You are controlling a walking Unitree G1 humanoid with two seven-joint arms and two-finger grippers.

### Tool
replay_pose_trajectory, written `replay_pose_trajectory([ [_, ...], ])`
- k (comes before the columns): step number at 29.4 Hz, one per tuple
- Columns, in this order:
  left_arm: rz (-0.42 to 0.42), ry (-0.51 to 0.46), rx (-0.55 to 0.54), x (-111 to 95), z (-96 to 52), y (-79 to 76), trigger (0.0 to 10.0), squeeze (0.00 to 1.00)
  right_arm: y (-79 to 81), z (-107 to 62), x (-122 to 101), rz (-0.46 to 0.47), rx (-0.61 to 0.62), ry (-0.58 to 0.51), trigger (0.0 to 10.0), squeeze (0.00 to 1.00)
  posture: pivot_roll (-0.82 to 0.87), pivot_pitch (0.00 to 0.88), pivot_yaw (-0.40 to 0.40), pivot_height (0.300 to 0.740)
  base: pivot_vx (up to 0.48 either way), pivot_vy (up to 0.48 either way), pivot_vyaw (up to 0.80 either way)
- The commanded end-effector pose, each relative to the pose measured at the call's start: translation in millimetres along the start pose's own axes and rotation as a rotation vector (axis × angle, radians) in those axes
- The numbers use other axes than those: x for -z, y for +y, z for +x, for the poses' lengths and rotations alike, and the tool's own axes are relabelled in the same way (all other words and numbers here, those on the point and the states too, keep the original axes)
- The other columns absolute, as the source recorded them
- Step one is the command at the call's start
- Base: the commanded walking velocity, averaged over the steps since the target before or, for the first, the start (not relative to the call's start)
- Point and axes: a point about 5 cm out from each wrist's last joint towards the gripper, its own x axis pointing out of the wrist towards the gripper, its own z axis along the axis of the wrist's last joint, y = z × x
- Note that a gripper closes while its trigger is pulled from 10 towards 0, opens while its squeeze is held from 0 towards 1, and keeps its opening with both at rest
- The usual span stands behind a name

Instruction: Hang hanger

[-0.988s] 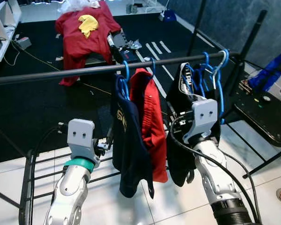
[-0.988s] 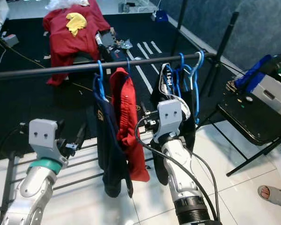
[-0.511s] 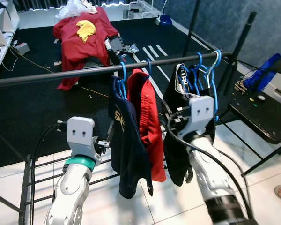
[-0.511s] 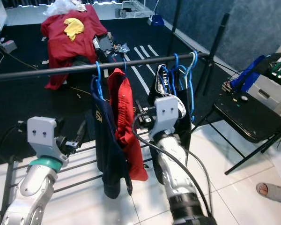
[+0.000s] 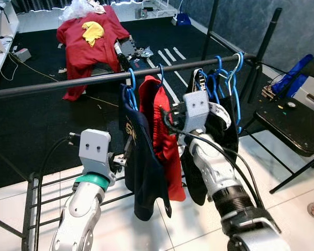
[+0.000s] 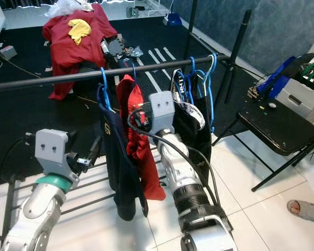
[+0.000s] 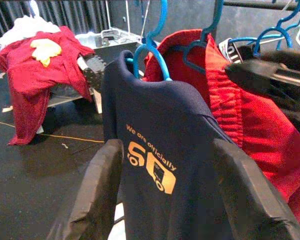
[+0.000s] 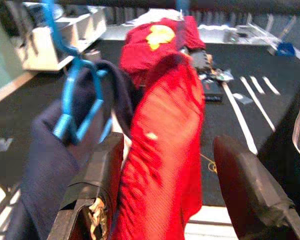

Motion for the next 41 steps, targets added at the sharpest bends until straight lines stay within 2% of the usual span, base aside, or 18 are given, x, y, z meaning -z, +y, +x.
replay_pose_trajectory([
  [1, 0.009, 0.019, -0.002, 3, -3.3, -0.7, 10.0, 0.00, 10.0, 5.2, -9, -0.047, -0.044, -0.038, 10.0, 0.00, 0.02, 0.088, 0.042, 0.740, 0.000, 0.000, 0.00],
  [6, 0.007, 0.023, -0.010, 3, -5.0, -0.6, 10.0, 0.00, 23.6, 10.0, -19, -0.077, -0.075, -0.083, 10.0, 0.00, 0.02, 0.089, 0.040, 0.740, 0.000, 0.000, 0.00],
  [8, 0.005, 0.029, -0.009, 4, -5.6, -2.2, 10.0, 0.00, 50.3, 6.7, -8, -0.039, -0.253, -0.058, 10.0, 0.00, 0.02, 0.087, 0.041, 0.740, 0.000, 0.000, 0.00],
  [10, 0.005, 0.032, -0.008, 4, -5.4, -2.8, 10.0, 0.00, 59.0, 3.3, 5, 0.000, -0.324, -0.008, 10.0, 0.00, 0.02, 0.088, 0.040, 0.740, 0.000, 0.000, 0.00],
  [17, 0.003, 0.035, -0.004, 4, -5.2, -3.0, 10.0, 0.00, 50.2, 4.3, 27, 0.050, -0.250, 0.115, 10.0, 0.00, 0.02, 0.085, 0.044, 0.740, 0.000, 0.000, 0.00],
  [19, 0.002, 0.035, -0.001, 4, -4.5, -4.1, 10.0, 0.00, 42.1, 6.1, 33, 0.043, -0.185, 0.161, 10.0, 0.00, 0.02, 0.082, 0.042, 0.740, 0.000, 0.000, 0.00],
  [22, 0.000, 0.034, -0.005, 3, -4.0, -3.9, 10.0, 0.00, 38.2, 8.8, 24, -0.010, -0.159, 0.103, 10.0, 0.00, 0.02, 0.079, 0.039, 0.740, 0.000, 0.000, 0.00],
  [23, -0.001, 0.034, -0.008, 3, -4.1, -3.5, 10.0, 0.00, 40.9, 9.5, 13, -0.033, -0.195, 0.023, 10.0, 0.00, 0.02, 0.079, 0.038, 0.740, 0.000, 0.000, 0.00],
  [25, -0.001, 0.034, -0.008, 3, -4.1, -3.5, 10.0, 0.00, 40.9, 9.5, 13, -0.033, -0.195, 0.023, 10.0, 0.00, 0.02, 0.079, 0.038, 0.740, 0.000, 0.000, 0.00],
  [29, -0.004, 0.039, -0.020, 3, -3.2, -3.5, 10.0, 0.00, 55.3, -0.6, -19, -0.014, -0.389, -0.188, 10.0, 0.00, 0.01, 0.081, 0.039, 0.740, 0.000, 0.000, 0.00],
  [33, -0.009, 0.038, -0.028, 2, -1.0, -3.1, 10.0, 0.00, 56.7, -10.9, -33, 0.023, -0.468, -0.260, 10.0, 0.00, 0.01, 0.081, 0.040, 0.740, 0.000, 0.000, 0.00],
  [34, -0.009, 0.038, -0.028, 2, -1.0, -3.1, 10.0, 0.00, 56.7, -10.9, -33, 0.023, -0.468, -0.260, 10.0, 0.00, 0.01, 0.081, 0.040, 0.740, 0.000, 0.000, 0.00],
  [36, -0.013, 0.033, -0.031, 0, 0.8, -2.8, 10.0, 0.00, 38.5, -12.6, -30, 0.015, -0.361, -0.244, 10.0, 0.00, 0.00, 0.084, 0.043, 0.740, 0.000, 0.000, 0.00],
  [40, -0.015, 0.031, -0.032, -1, 1.5, -2.5, 10.0, 0.00, 26.8, -12.5, -24, 0.003, -0.288, -0.217, 10.0, 0.00, 0.00, 0.084, 0.043, 0.740, 0.000, 0.000, 0.00],
  [41, -0.025, 0.030, -0.034, -2, 2.4, -2.8, 10.0, 0.00, 19.0, -12.0, -17, -0.008, -0.238, -0.186, 10.0, 0.00, -0.01, 0.085, 0.048, 0.740, 0.000, 0.000, 0.00],
])
